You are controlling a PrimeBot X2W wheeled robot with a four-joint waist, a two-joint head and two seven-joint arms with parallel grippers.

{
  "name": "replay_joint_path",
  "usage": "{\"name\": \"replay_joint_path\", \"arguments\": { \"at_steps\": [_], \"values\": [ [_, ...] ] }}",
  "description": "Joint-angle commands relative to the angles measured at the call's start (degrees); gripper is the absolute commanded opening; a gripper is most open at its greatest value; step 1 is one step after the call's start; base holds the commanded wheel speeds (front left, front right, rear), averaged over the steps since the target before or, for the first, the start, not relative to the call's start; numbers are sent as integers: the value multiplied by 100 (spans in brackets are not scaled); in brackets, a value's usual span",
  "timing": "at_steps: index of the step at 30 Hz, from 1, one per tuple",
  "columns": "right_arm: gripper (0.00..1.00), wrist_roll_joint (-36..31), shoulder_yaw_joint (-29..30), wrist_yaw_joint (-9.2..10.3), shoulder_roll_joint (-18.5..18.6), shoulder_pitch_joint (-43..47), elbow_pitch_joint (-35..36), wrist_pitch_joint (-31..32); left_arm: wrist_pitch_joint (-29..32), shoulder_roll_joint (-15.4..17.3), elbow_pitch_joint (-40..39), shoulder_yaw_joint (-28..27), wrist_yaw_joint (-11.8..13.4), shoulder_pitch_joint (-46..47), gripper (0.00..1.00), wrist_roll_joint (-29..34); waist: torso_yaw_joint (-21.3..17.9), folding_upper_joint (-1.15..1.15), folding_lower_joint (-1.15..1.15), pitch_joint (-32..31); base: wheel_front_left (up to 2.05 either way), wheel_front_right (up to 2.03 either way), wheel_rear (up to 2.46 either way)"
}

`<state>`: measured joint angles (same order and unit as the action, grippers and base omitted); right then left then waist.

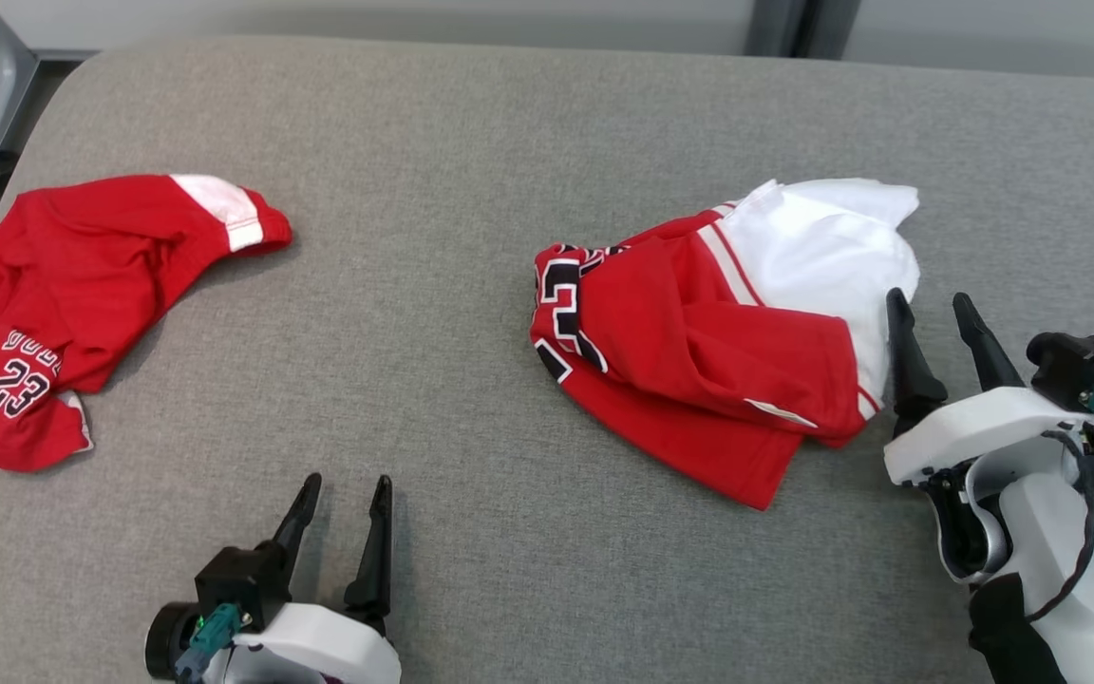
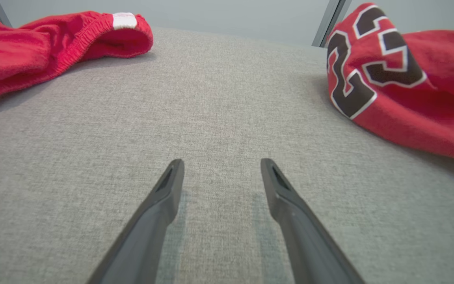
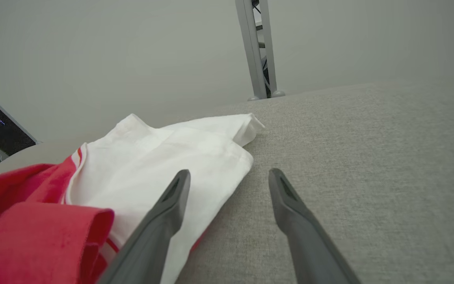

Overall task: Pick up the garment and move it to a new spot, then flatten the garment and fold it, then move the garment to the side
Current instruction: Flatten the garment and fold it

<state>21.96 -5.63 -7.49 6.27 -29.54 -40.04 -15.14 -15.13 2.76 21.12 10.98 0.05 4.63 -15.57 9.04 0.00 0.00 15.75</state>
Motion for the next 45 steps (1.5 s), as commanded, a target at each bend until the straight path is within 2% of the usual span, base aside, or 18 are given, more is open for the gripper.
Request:
{"name": "replay_joint_path", "arguments": {
  "at_steps": [1, 7, 8, 9, 11, 12, 16, 20, 28, 35, 40, 45],
  "values": [
    [100, 307, -40, -1, 21, -104, -93, -1, -3, 24, -19, 3, -9, 153, 100, 31, 99, 0, 0, 133, 0, 0, 0],
    [98, 1103, -345, -1, 79, -250, -320, -1, -3, 25, -70, 15, 10, 221, 100, 41, 150, 0, 0, 240, 0, 0, 0],
    [85, 1153, -436, -1, 115, -277, -313, 0, -3, 25, -71, 24, 17, 223, 100, 29, 155, 0, 0, 253, 0, 0, 0],
    [53, 1262, -504, -1, 123, -283, -302, 0, -3, 24, -69, 43, 21, 227, 100, 13, 160, 0, 0, 260, 0, 0, 0],
    [22, 1333, -643, -1, 193, -299, -316, 1, -3, 25, -26, 92, 7, 232, 100, 0, 170, 0, 0, 261, 0, 0, 0],
    [0, 1412, -696, -1, 215, -306, -329, 1, -3, 27, -23, 109, 10, 237, 100, -11, 173, 0, 0, 261, 0, 0, 0],
    [0, 1476, -835, -1, 319, -354, -359, 1, -3, 25, -1, 146, 38, 239, 100, -51, 172, 0, 0, 262, 0, 0, 0],
    [0, 1434, -715, -1, 390, -414, -165, -1, -3, 25, -1, 133, 57, 243, 100, -49, 154, 0, 0, 232, 0, 0, 0],
    [0, 1083, -306, -1, 355, -263, 1113, -1, -3, 28, 61, -29, 24, -6, 100, 42, -106, 0, 0, -343, 0, 0, 0],
    [0, 765, -188, -1, 696, -739, 1957, -1, -3, 30, 97, -154, -12, -222, 100, 88, -385, 0, 0, -921, 0, 0, 0],
    [0, 522, -420, -1, 1136, -1401, 1927, -1, -3, 28, 164, -172, -11, -342, 100, 46, -466, 0, 0, -1184, 0, 0, 0],
    [0, 278, -1067, -1, 1465, -2046, 1400, 3, -3, 25, 167, -104, -17, -455, 100, -62, -356, 0, 0, -1325, 0, 0, 0]
  ]
}}
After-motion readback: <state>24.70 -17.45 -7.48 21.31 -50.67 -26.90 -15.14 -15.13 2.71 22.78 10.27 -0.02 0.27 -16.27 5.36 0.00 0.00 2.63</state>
